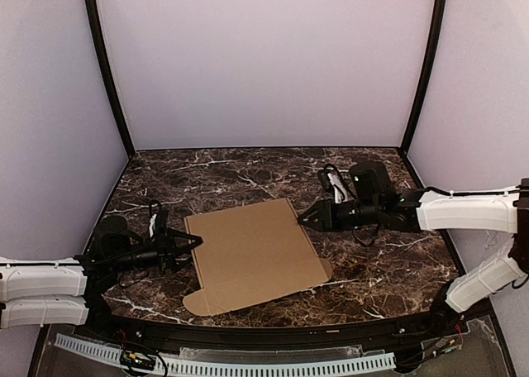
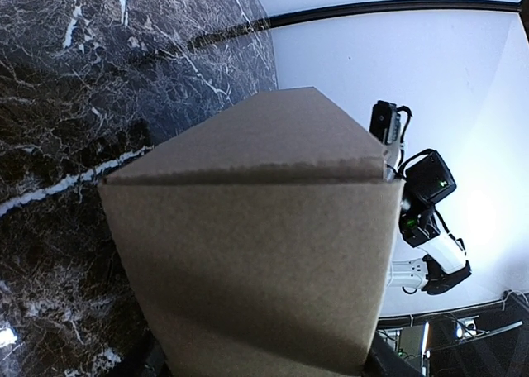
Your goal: Fold the paper box
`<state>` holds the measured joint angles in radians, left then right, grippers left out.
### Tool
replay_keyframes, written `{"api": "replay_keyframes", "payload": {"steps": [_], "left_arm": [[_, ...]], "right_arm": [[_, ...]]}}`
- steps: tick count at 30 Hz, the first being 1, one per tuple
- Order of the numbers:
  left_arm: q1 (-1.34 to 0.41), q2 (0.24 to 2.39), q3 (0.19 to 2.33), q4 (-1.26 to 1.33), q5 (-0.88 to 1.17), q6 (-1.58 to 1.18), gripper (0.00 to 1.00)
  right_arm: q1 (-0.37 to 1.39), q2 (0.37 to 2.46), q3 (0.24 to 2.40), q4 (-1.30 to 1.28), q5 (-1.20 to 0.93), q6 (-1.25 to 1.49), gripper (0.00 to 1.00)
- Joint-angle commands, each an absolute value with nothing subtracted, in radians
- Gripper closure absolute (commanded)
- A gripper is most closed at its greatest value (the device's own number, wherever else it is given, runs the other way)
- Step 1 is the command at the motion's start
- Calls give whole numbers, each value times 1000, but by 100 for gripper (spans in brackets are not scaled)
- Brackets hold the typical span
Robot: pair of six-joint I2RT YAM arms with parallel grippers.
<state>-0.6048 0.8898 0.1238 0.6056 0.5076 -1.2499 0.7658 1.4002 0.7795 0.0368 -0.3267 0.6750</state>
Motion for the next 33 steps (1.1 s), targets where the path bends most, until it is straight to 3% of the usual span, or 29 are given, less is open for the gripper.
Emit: {"api": "replay_keyframes", "payload": {"steps": [1, 12, 22, 33], "left_arm": [[-596, 884, 92, 660, 517, -1293, 99], [-581, 962, 66, 738, 510, -1552, 99], [-581, 875, 37, 705, 455, -1774, 99], [-581, 765, -12, 672, 428, -1811, 99]], "right_arm": [[771, 1282, 807, -87, -234, 489, 49], [920, 1008, 839, -182, -247, -50, 2], [1205, 1021, 820, -132, -65, -587, 1], [1355, 1294, 886, -13, 270, -912, 2]]}}
